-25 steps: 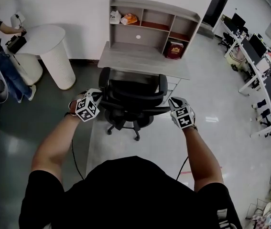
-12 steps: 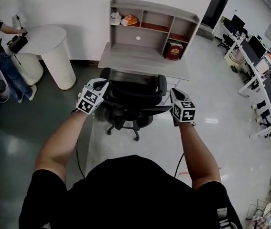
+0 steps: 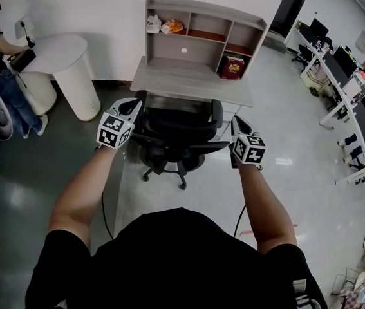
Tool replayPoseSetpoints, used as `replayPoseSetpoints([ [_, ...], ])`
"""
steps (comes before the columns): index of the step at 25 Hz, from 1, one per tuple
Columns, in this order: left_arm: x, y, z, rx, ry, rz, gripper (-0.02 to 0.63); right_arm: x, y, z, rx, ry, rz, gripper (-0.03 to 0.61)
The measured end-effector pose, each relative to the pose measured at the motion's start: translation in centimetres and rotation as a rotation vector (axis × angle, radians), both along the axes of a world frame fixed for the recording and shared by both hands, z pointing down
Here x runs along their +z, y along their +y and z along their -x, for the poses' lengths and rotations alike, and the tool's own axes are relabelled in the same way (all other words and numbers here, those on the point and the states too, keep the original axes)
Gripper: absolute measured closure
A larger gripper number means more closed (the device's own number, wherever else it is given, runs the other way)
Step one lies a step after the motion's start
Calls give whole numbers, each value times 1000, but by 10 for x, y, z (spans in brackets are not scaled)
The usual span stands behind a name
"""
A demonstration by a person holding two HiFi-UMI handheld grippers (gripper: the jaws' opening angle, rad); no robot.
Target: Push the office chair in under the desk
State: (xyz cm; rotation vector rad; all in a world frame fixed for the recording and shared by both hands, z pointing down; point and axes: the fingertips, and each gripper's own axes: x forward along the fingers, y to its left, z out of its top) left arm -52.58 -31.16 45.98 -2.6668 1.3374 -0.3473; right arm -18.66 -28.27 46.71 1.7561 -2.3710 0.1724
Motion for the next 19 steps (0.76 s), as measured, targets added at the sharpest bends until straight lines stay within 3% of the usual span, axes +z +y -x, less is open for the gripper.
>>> replayPoseSetpoints([
  [9, -8, -4, 6, -13, 40, -4, 597, -1, -4, -4, 8, -19, 0, 566],
  [19, 7, -11, 8, -9, 17, 24, 597, -1, -18, 2, -12, -31, 14, 566],
])
